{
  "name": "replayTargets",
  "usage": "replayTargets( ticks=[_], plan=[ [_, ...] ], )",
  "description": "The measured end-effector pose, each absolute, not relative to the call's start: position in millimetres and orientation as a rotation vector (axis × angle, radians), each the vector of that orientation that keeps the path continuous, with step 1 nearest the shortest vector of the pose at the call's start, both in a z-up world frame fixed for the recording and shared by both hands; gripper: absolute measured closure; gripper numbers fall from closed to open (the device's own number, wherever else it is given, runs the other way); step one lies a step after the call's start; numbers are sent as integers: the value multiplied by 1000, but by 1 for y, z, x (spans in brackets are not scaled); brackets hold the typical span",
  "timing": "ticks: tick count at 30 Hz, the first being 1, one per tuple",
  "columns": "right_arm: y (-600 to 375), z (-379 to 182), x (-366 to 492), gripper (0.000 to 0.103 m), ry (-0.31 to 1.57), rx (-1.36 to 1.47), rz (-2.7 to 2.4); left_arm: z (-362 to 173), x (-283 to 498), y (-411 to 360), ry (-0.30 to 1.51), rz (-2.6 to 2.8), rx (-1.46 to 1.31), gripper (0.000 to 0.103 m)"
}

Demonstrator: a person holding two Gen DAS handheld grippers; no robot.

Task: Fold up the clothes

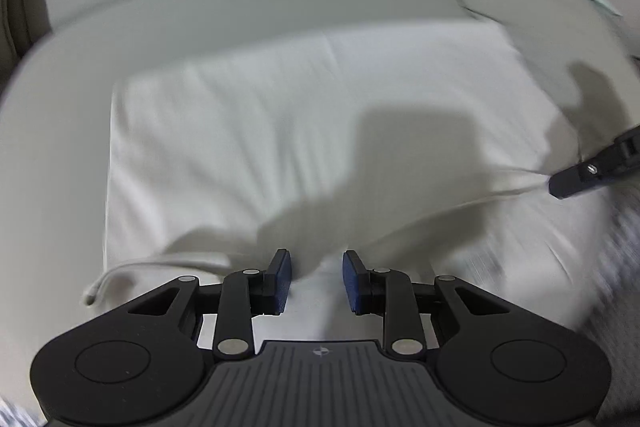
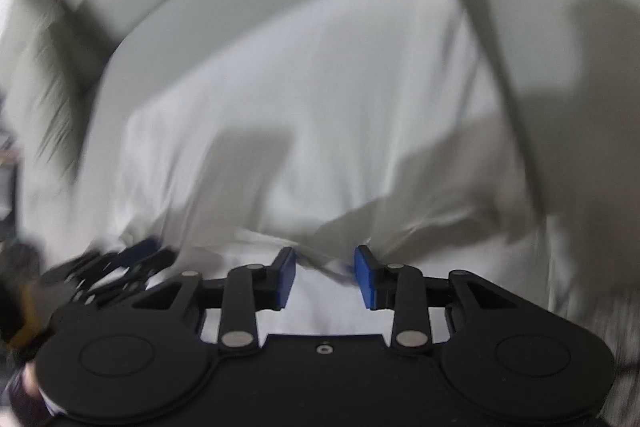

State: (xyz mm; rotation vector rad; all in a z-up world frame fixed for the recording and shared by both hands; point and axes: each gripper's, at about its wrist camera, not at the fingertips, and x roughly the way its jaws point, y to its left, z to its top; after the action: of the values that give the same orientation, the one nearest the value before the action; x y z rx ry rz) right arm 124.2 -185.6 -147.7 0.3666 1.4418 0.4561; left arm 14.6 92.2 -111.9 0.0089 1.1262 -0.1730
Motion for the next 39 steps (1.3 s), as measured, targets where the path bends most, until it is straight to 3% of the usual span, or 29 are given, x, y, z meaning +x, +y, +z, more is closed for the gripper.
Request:
replayTargets(
  ticks=[7, 11, 18, 20, 21, 22, 29, 32, 34, 35, 36, 39],
  plan=[
    [-236, -114, 55, 70, 1289, 484, 512, -78, -89, 132, 984, -41, -208, 76],
    [-258, -108, 48, 70, 1163, 633, 466, -67, -81, 130, 907, 95, -248, 76],
    [-282, -98, 41, 71, 939, 622, 273, -69, -53, 131, 846, 155, -210, 75],
    [-298, -101, 45, 81, 917, 642, 219, -74, -40, 131, 832, 174, -163, 75],
    [-301, -105, 50, 90, 914, 639, 205, -78, -32, 131, 827, 193, -132, 76],
    [-302, -109, 55, 92, 915, 630, 192, -82, -23, 131, 822, 212, -103, 76],
    [-253, -136, 106, 92, 985, 505, 234, -102, 29, 127, 757, 288, 46, 78],
    [-213, -139, 128, 91, 976, 367, 291, -124, 48, 135, 898, 369, 103, 81],
    [-207, -148, 136, 92, 971, 321, 265, -134, 43, 157, 934, 444, 29, 77],
    [-210, -154, 137, 94, 984, 325, 238, -132, 36, 165, 927, 452, 0, 76],
    [-214, -160, 139, 103, 998, 330, 211, -130, 30, 173, 927, 454, -24, 76],
    [-255, -165, 124, 103, 971, 454, 76, -125, 13, 184, 919, 434, -8, 71]
  ],
)
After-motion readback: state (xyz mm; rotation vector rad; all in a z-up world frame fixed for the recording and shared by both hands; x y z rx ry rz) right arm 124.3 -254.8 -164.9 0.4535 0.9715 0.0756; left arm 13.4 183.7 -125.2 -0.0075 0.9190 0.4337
